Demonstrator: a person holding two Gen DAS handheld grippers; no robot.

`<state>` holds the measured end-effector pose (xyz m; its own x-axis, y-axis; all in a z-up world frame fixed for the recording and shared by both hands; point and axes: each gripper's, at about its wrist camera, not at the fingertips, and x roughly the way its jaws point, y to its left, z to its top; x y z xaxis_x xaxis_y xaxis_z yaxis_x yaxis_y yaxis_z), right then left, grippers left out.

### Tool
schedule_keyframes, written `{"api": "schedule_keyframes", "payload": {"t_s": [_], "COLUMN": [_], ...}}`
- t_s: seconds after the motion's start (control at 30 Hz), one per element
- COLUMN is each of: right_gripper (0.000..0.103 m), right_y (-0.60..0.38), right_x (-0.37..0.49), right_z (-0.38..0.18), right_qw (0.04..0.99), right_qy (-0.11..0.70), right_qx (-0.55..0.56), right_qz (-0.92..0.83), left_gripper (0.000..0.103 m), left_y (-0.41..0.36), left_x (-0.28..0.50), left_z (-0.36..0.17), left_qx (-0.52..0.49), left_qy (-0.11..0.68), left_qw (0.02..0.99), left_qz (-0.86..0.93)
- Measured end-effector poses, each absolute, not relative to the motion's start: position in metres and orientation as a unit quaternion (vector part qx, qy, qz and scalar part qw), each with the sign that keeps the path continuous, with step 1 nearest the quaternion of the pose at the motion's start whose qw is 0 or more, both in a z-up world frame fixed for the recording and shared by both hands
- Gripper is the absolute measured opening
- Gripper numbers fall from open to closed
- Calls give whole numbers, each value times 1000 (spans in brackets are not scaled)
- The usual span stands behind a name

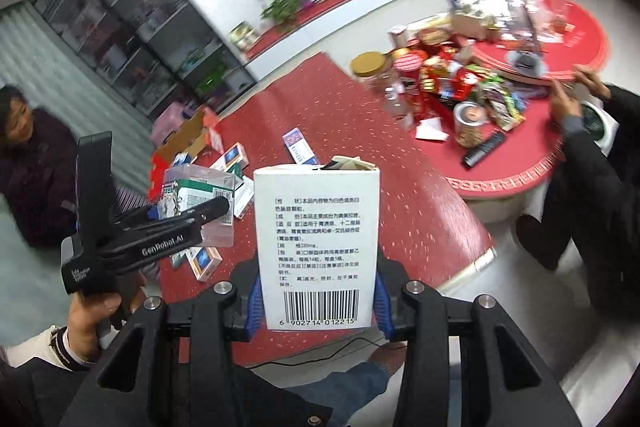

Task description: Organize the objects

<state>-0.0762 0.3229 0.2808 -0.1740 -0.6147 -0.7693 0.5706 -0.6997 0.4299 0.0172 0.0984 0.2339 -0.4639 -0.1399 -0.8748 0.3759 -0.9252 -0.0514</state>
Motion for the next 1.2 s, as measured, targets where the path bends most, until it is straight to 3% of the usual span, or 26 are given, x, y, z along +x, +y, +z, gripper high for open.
{"api": "schedule_keyframes", "payload": {"t_s": [0.3,0.57,0.83,1.2], "right_gripper": [42,42,42,42], "right_y": [335,374,391,407], "right_x": [-182,-240,-257,-286], "right_z": [272,288,295,305], "right_qw": [529,624,681,705], "right_qy": [60,85,104,82], "right_qx": [494,481,458,442], "right_qz": [-687,-610,-562,-549], "left_gripper": [76,76,76,76], "left_y": [133,208,277,301], "left_x": [-17,-31,-49,-77], "left_z": [245,289,308,332], "left_qx": [472,432,415,402], "left_qy": [163,268,231,213], "left_qw": [326,448,515,545], "left_qz": [-803,-736,-714,-704]}}
